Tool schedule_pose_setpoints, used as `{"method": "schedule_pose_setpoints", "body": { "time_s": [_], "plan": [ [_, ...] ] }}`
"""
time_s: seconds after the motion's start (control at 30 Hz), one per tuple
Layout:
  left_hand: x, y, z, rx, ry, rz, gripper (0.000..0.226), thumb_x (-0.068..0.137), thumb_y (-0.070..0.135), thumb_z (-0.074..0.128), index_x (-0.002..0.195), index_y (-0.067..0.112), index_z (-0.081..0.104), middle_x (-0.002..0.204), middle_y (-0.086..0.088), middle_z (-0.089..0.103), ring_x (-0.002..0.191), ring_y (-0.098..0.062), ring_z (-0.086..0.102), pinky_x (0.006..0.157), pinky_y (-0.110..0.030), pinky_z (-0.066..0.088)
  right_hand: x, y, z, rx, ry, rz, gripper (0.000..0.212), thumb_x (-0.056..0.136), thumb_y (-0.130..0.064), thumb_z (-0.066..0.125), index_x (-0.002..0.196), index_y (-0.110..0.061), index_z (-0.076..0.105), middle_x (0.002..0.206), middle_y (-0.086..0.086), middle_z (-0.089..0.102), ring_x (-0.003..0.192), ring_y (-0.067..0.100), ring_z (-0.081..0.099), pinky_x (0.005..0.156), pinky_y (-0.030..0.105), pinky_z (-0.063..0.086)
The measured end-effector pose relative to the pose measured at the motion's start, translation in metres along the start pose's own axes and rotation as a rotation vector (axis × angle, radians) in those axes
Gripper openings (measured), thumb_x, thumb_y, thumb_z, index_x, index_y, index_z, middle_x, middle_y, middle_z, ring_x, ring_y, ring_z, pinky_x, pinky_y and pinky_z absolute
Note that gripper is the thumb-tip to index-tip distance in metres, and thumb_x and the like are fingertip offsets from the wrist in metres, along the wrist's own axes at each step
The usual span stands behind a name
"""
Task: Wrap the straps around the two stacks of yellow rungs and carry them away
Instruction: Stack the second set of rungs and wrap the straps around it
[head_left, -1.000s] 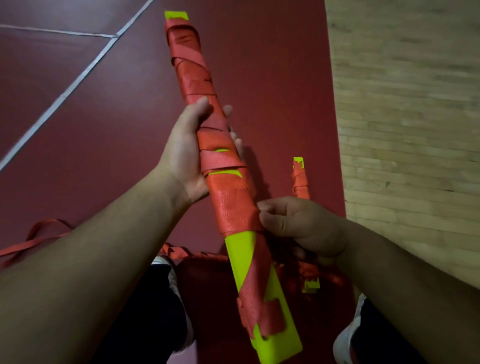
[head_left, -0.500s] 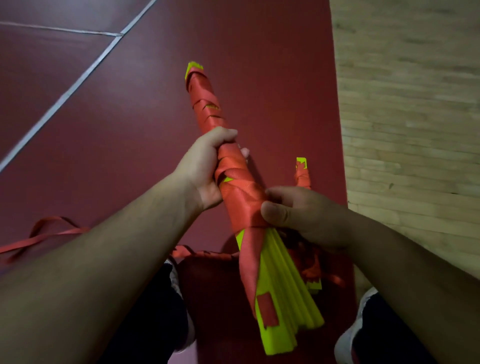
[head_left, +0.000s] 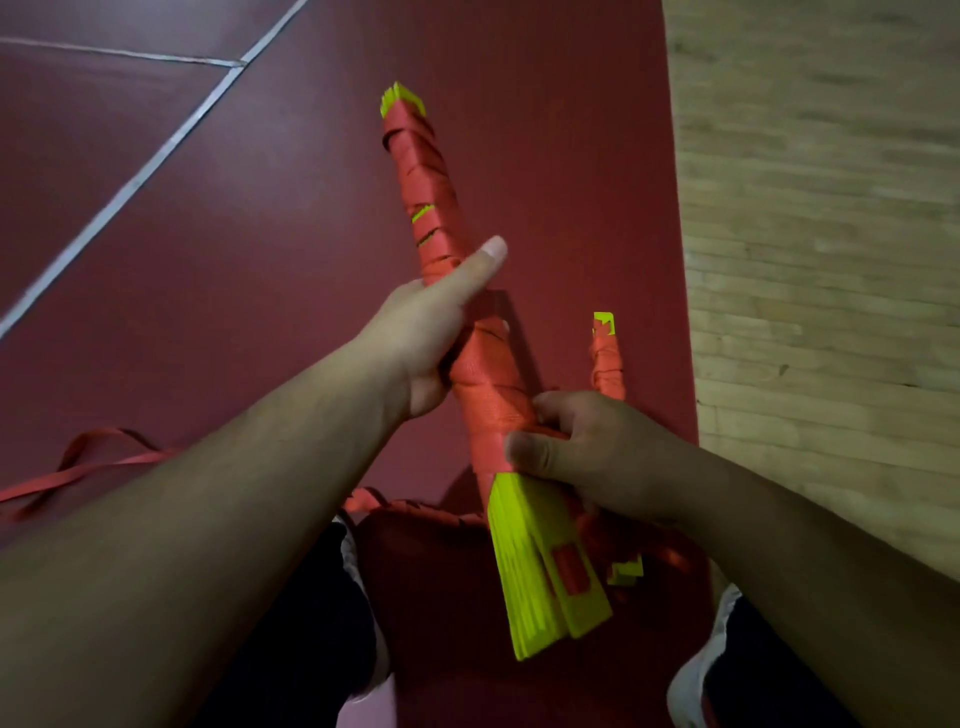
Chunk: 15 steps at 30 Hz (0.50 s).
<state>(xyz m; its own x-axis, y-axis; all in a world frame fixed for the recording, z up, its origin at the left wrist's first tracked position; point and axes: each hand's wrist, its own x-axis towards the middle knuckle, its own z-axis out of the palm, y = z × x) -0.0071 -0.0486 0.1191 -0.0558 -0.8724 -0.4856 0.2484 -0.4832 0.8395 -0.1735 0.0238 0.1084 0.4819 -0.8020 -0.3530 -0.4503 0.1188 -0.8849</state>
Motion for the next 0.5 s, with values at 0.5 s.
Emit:
{"method": "schedule_pose_setpoints", "body": {
  "time_s": [0.5],
  "plan": [
    [-0.003, 0.014, -0.008, -0.306, -0.193, 0.004, 0.032, 0.101, 0.039, 0.048, 0.109, 0.010, 0.060, 0.098, 0.000, 0.075, 0.092, -0.015, 0.072, 0.075, -0.029, 0.059, -0.003, 0.003, -0.020, 0.287, -0.172, 0.028, 0.101, 0.054, -0.083, 0.071, 0.108, 0.002, 0.060, 0.081, 0.021, 0.055, 0.058, 0.024, 0.050, 0.046, 0.024, 0.043]
  ]
}}
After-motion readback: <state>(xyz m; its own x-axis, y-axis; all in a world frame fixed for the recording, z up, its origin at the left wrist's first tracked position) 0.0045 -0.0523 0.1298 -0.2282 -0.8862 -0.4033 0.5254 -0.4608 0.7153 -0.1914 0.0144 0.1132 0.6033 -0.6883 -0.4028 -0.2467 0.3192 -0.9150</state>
